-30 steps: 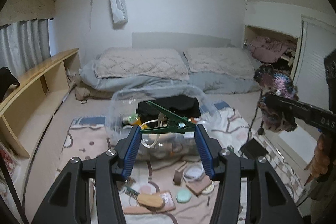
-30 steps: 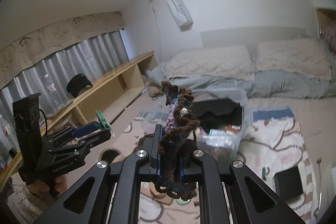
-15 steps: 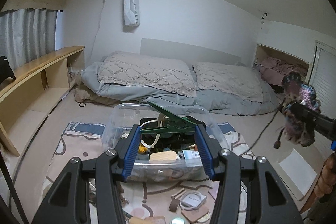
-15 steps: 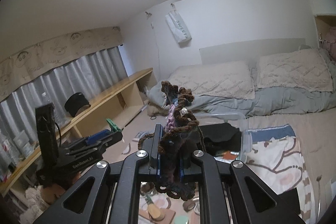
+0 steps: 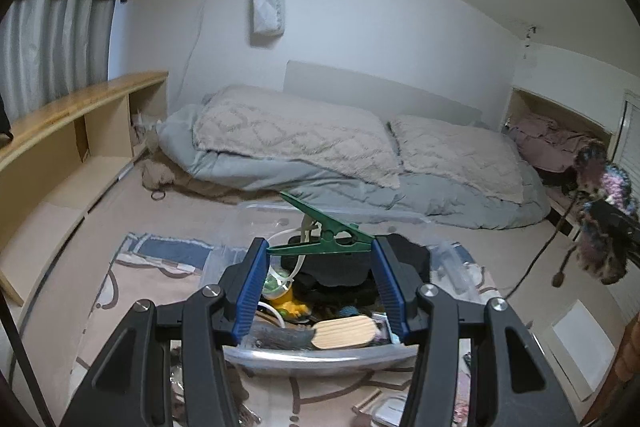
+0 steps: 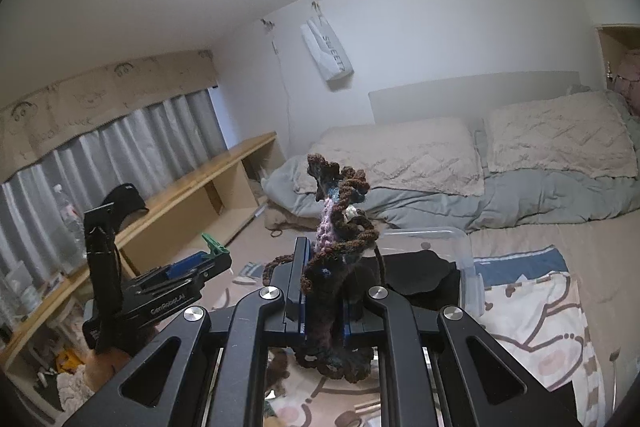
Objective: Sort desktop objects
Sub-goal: 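Carry the crocheted doily in the right gripper to the clear plastic box, then lower the doily into the clear box and open the right gripper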
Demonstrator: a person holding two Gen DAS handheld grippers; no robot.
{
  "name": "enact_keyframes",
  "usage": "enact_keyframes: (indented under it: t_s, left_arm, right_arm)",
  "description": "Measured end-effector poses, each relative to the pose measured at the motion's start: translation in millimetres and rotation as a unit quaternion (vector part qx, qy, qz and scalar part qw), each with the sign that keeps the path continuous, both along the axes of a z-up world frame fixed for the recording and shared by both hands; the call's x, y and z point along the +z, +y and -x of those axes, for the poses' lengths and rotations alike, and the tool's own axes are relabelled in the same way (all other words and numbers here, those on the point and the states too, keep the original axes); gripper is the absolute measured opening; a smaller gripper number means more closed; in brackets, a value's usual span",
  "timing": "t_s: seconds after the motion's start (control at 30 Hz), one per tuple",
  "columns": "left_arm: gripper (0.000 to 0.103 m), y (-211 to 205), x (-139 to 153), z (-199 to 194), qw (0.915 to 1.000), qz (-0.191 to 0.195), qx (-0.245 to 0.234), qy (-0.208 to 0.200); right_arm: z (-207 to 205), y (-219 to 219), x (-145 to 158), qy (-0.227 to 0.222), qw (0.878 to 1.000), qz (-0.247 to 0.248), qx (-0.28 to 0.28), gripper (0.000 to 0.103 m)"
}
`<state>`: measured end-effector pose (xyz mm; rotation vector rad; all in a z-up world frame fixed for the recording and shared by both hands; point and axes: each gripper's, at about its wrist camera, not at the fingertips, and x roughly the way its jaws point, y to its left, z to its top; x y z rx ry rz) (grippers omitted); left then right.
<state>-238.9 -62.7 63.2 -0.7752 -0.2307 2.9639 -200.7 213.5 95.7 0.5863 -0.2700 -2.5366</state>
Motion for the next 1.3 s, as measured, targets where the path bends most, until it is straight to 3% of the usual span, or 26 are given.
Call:
enact_keyframes:
  t_s: [0.23, 0.43, 0.77, 0.83, 0.87, 0.9, 1.3]
  left_arm:
    - [0.052, -18, -42, 45, 0.9989, 0.001, 0.004, -0.048]
    - [0.052, -25, -64, 75, 0.9980, -0.015, -0.001, -0.061]
    - [0.053, -31, -110, 114, 0.9943, -0.005, 0.016, -0.106]
    - [0.066, -32, -117, 117, 0.9932, 0.003, 0.020, -0.114]
    - [0.080, -32, -119, 116, 0.9930, 0.011, 0.026, -0.115]
    - [0.083, -34, -119, 116, 0.9934, 0.012, 0.026, -0.111]
    - [0.083, -54, -99, 100, 0.9954, -0.007, 0.033, -0.090]
  right_arm:
    - [34, -15, -14, -0.016, 1.000, -0.010, -0.001, 0.013]
    - [54, -27, -24, -0.028, 0.999, -0.019, 0.001, 0.013]
    - [78, -40, -37, -0.043, 0.999, -0.032, 0.005, 0.013]
    - [82, -43, -40, -0.046, 0.998, -0.034, 0.006, 0.013]
    - [83, -44, -41, -0.047, 0.998, -0.034, 0.007, 0.013]
    - [84, -46, -42, -0.049, 0.998, -0.035, 0.008, 0.013]
    - [102, -58, -75, -0.103, 0.994, -0.042, 0.015, 0.013]
